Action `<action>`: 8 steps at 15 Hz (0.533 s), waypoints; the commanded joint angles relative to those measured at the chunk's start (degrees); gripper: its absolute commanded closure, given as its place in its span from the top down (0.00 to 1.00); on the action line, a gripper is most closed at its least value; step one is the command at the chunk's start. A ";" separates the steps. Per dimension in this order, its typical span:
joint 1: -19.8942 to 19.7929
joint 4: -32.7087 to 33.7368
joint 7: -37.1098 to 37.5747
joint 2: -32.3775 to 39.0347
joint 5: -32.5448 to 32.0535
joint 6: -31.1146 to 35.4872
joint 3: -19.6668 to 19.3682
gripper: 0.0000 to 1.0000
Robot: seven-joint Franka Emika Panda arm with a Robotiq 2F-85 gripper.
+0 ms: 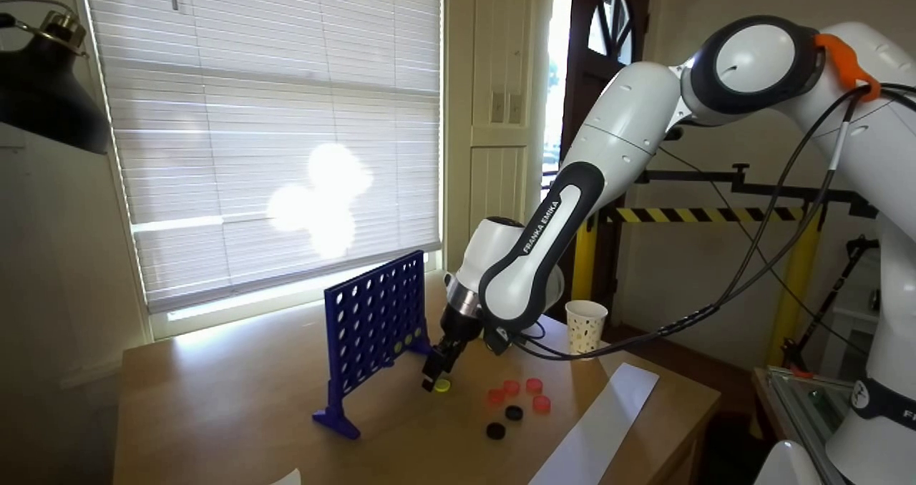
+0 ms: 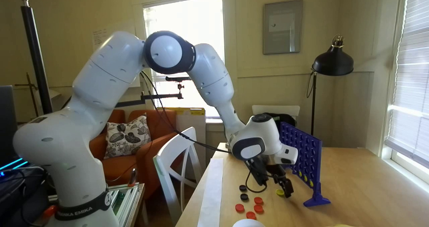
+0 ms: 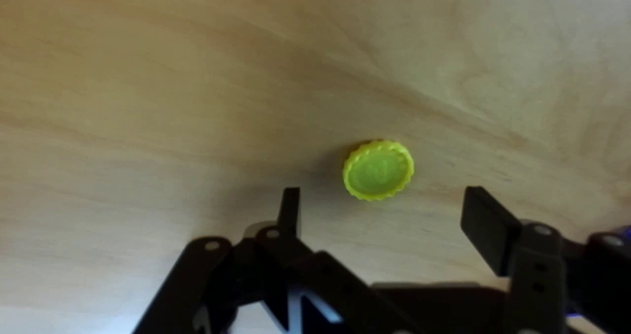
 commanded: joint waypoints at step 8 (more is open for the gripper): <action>0.86 1.52 1.70 1.03 -2.19 -1.35 -0.88 0.19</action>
